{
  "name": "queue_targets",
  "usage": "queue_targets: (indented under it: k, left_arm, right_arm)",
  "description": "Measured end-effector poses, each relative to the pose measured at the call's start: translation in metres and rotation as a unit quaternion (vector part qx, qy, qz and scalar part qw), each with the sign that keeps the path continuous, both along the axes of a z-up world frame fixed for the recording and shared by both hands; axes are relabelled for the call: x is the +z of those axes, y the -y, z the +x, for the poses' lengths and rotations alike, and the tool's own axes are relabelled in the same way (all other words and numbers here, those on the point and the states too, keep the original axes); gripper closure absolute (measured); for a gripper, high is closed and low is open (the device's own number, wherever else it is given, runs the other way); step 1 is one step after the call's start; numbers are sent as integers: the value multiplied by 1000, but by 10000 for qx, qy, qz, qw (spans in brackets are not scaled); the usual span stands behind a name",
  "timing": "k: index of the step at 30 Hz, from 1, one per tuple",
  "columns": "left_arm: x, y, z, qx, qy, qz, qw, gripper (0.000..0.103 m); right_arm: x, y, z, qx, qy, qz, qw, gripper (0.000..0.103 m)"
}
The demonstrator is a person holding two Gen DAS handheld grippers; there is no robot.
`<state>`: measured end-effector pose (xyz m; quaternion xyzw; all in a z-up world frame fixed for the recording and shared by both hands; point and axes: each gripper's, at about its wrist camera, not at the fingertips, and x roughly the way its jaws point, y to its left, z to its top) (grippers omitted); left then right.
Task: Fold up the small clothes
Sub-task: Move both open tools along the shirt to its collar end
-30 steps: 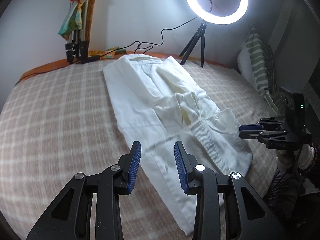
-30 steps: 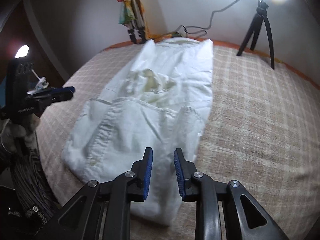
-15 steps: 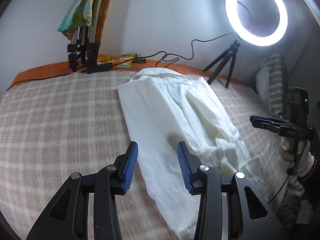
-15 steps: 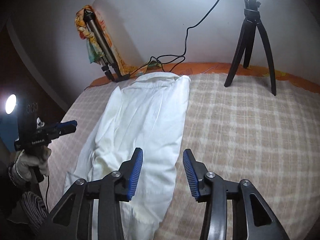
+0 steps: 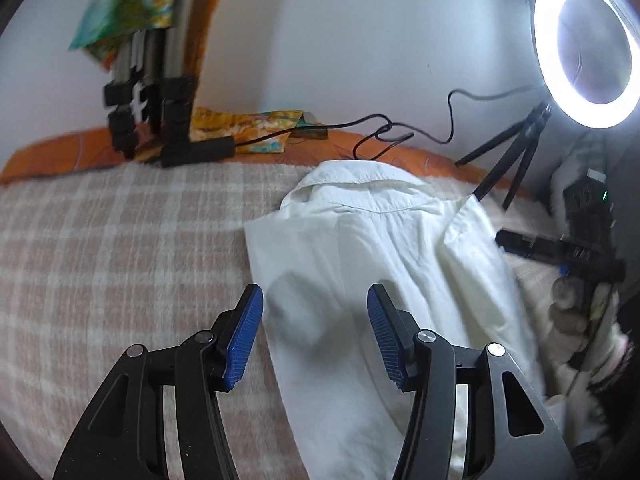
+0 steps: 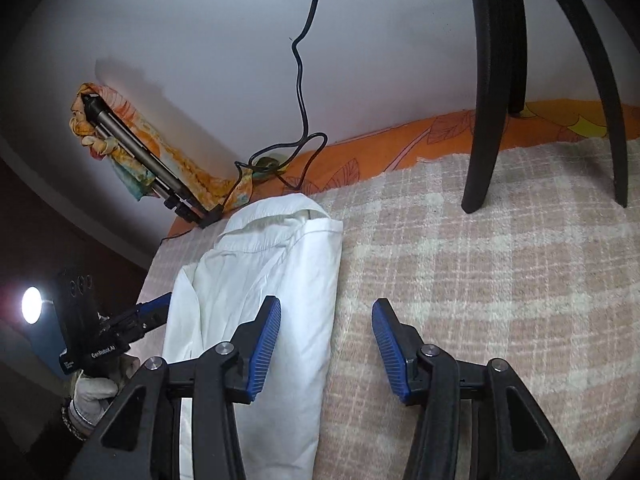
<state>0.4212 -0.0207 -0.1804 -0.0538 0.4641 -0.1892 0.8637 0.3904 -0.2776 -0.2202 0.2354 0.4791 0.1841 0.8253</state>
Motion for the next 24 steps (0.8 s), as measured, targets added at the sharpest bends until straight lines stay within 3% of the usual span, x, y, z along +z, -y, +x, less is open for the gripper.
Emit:
queue_targets:
  k: [4,5,6,9,10,12,17,19,23,24]
  left_arm:
    - [-13,19,7,-33,110,574,9983,50]
    - [-16,21,7,-14,114,629,9980,50]
    - [-20,21,8,-5,113,634,9979,50]
    - [-25,17,9,40,210,617,9979,46]
    - [-25,15,9,73,217,608,9979,46]
    - [-26,10,10,116,202,483,9986,46]
    - [-23,-7,7,282,191,166,9993,46]
    - [-22,-16,5,321,177,43,9993,45]
    - [-24,-26,5,276,112,249,9992,41]
    - [-27,-26,7,258,48,291,9992,41]
  right_arm:
    - [-10,-1,22,-15,-16,307,9995,52]
    - [-12,-2,26,-7,-39,390,9992,60]
    - [-14,-2,29,19,-46,465,9989,79]
    - [-15,-4,33,-61,-59,16,10000,103]
    - [-18,0,36,-172,-114,-196,9996,103]
    - [-26,9,40,-304,-228,-3,9993,103]
    - [-20,0,38,-226,-137,-350,9990,103]
    - [-17,4,36,-293,-152,-265,9991,95]
    - [-11,18,28,-403,-74,9,9992,71]
    - [-9,19,27,-369,-52,33,9993,70]
